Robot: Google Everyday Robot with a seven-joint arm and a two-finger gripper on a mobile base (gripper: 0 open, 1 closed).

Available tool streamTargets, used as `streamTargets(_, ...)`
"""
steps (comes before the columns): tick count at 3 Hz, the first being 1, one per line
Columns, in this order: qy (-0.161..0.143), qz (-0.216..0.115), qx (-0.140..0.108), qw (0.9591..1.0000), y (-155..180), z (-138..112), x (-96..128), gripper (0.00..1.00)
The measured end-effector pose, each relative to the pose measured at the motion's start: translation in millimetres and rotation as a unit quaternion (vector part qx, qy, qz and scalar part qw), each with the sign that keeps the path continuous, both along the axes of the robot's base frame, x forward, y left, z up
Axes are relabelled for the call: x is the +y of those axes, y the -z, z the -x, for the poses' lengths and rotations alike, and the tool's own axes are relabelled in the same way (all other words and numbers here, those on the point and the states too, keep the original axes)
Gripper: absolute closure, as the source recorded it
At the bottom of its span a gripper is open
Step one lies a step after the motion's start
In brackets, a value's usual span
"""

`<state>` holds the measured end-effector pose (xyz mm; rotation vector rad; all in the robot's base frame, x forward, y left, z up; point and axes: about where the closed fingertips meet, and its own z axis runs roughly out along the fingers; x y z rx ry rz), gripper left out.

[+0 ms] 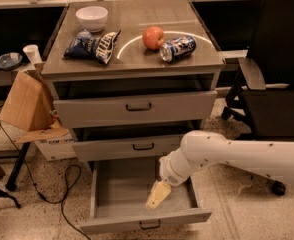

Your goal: Close bottom drawer

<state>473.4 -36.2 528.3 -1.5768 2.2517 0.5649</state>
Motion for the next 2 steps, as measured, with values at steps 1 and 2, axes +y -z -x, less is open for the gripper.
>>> streamTargets(1,0.035,-0.01,0.036,0.9987,74.1,8.4,1.0,0.0)
streamTargets(2,0.034,-0.009,0.035,0.9988,73.0,8.4,1.1,0.0)
